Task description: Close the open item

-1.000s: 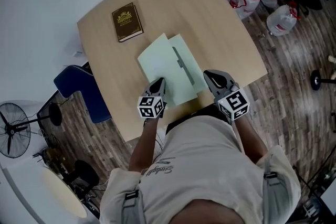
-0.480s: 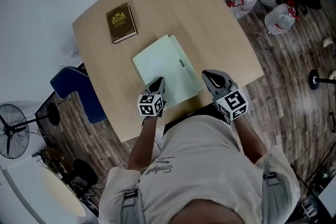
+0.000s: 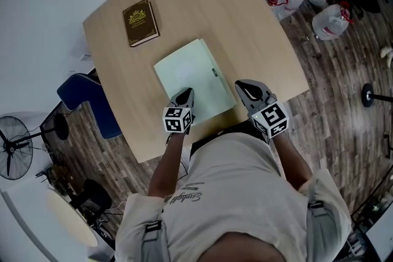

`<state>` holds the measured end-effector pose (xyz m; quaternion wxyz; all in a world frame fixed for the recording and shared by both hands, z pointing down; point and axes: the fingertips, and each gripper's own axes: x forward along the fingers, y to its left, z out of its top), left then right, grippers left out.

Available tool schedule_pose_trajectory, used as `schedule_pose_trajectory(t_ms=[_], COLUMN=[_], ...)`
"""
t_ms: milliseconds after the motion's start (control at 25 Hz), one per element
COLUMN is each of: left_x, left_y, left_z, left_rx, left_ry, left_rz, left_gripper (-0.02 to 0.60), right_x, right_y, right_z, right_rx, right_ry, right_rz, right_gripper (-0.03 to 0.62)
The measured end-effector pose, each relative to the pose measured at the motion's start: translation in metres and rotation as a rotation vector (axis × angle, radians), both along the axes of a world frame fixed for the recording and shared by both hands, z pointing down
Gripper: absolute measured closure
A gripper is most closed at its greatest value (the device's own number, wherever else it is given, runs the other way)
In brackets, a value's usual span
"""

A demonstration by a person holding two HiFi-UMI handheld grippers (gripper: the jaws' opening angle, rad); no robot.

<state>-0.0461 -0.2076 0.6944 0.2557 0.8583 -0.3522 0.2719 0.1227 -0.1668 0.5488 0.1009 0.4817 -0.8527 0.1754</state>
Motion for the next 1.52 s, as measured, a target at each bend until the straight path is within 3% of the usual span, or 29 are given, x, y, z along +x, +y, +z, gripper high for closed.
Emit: schedule_pose_trajectory(t_ms=[560,1360,1520], left_x=[0.013,0.014,0.015], left_y=[0.002,-0.002,0.000], left_z=[0.025,0.035,0.034], left_rx=[-0.073,-0.099,-0.141], left_ry=[-0.154,-0.209,-0.203], left_rz=[0.053,0.063,0.043], left_gripper=[0.565,0.566,0.566], right_x=[-0.006,-0.010,-0.014], right_y=[-0.022,-0.054,-0.050], right_z=[0.012,0.031,0.036], right_rx=[-0.034,-0.061,-0.077], right_ry=[-0.006,-0.031,-0.036], right_rz=[-0.077,-0.170,-0.194], right_gripper=[0.605,0.605,0.605])
